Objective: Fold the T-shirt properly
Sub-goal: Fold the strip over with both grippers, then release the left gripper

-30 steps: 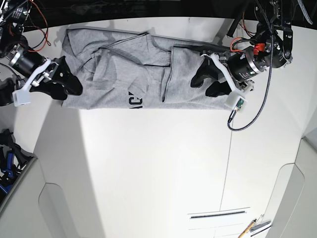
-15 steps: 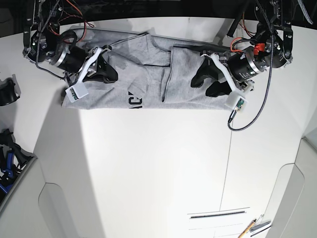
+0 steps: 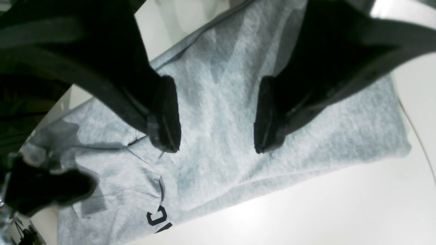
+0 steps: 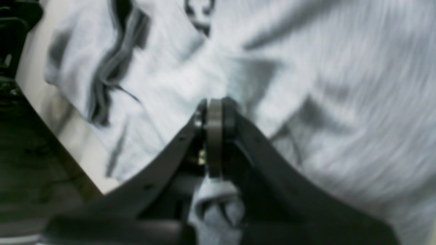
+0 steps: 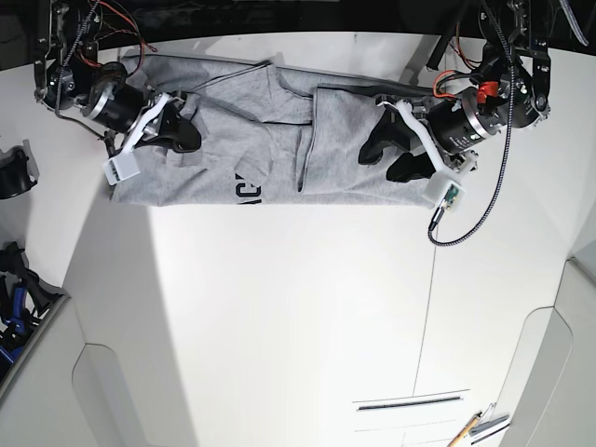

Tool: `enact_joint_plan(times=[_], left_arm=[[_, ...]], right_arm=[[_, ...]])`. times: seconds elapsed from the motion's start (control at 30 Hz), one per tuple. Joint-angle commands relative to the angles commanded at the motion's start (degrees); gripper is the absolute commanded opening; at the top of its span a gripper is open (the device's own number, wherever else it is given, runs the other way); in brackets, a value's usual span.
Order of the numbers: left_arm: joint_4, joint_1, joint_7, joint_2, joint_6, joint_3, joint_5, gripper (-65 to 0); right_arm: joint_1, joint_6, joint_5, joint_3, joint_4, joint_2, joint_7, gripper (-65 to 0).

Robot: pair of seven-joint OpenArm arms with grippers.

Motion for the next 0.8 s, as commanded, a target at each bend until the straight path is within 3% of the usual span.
enact_joint_plan(times=[0.13, 0.23, 0.33, 0.4, 0.6, 0.8], left_arm=[[0.0, 0.0, 0.02, 0.0, 0.02, 0.0, 2.21, -27.4], [0.0, 0.0, 0.0, 0.02, 0.02, -0.02, 2.34, -27.4], [0.0, 0.0, 0.0, 0.0, 0.02, -0.02, 2.34, -27.4], [0.0, 0.0, 0.0, 0.0, 0.02, -0.02, 2.34, -27.4], [0.0, 0.0, -0.02, 0.02, 0.04, 0.0, 2.12, -27.4], [-0.02, 0.0, -0.04, 0.02, 0.04, 0.0, 2.12, -27.4]], right_arm=[[0.02, -0.02, 0.0, 3.48, 6.71, 0.02, -3.26, -65.0], [0.02, -0.07, -0.2, 9.53, 9.62, 0.04, -6.19, -63.7], [0.0, -1.16, -1.16, 17.2, 9.49, 0.07, -7.39, -33.9], [-0.17, -2.71, -1.03, 21.11, 8.9, 0.83, -9.33, -25.2], [-0.61, -3.17, 2.84, 22.38, -1.07, 4.9, -12.13, -24.7], [-0.24, 0.2, 12.92, 21.79, -12.81, 4.46, -15.06, -24.7]])
